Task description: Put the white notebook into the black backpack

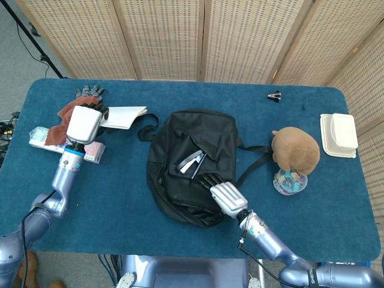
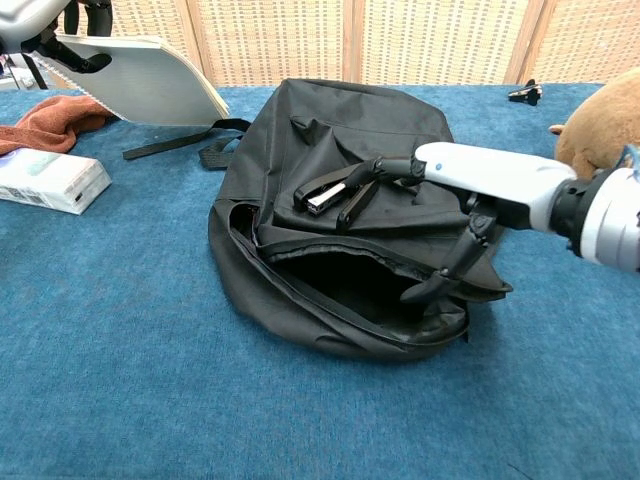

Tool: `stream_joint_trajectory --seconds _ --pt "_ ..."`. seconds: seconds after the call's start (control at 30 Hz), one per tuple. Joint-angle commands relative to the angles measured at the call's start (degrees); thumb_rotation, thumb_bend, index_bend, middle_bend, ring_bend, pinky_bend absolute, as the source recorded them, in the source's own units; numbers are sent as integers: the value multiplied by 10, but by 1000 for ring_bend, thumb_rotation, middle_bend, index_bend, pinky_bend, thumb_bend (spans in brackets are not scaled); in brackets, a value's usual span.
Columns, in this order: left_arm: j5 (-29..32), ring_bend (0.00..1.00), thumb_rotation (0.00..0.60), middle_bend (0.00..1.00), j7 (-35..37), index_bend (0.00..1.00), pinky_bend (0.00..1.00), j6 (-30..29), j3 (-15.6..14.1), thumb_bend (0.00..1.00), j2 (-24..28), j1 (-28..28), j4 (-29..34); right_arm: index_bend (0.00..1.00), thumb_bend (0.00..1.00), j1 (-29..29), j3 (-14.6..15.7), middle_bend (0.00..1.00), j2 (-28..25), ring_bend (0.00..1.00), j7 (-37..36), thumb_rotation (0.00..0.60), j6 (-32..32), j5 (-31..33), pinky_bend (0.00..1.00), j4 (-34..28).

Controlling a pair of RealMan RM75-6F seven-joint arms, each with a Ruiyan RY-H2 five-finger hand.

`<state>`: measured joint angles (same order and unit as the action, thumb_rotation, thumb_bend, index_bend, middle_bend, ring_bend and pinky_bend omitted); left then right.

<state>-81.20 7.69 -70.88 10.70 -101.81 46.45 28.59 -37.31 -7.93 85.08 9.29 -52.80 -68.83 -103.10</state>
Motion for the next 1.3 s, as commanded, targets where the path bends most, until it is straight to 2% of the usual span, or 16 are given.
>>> stream_joint_trajectory --seconds 0.03,0.3,0.33,0.43,0.6,0.7,0.8,0.9,1.3 --pt "-1 608 600 645 1 779 690 -1 -1 427 -1 -1 0 115 0 -5 -1 91 17 31 7 600 -1 10 56 12" --pt "-3 608 600 645 9 778 690 -11 -2 427 0 -7 4 131 0 -16 -4 103 80 42 45 600 -24 27 70 77" --pt "-3 608 600 645 11 778 690 -12 -2 427 1 -9 4 141 0 -15 -5 116 88 55 50 600 -32 25 85 87" --pt "-4 608 600 645 14 779 690 -14 -3 427 2 -12 4 214 28 -10 -6 207 104 159 63 600 -57 18 216 110" --pt "-5 608 600 645 23 778 690 -18 -4 427 5 -17 3 401 368 0 -6 416 112 396 68 600 -84 10 485 122" --pt "-7 608 600 645 30 779 690 -22 -6 427 7 -21 1 485 542 5 -4 498 108 501 75 600 -91 9 575 122" --pt "-11 609 600 646 44 780 690 -37 -9 427 8 -27 -4 552 634 9 -6 563 103 566 71 600 -93 10 603 120" --pt "-14 612 600 649 61 783 690 -55 -7 429 9 -30 -9 594 666 10 -12 601 100 605 61 600 -93 9 615 115" --pt "-30 612 600 650 101 788 690 -121 -3 430 39 -39 25 610 690 -7 -65 615 78 618 51 600 -71 66 623 93"
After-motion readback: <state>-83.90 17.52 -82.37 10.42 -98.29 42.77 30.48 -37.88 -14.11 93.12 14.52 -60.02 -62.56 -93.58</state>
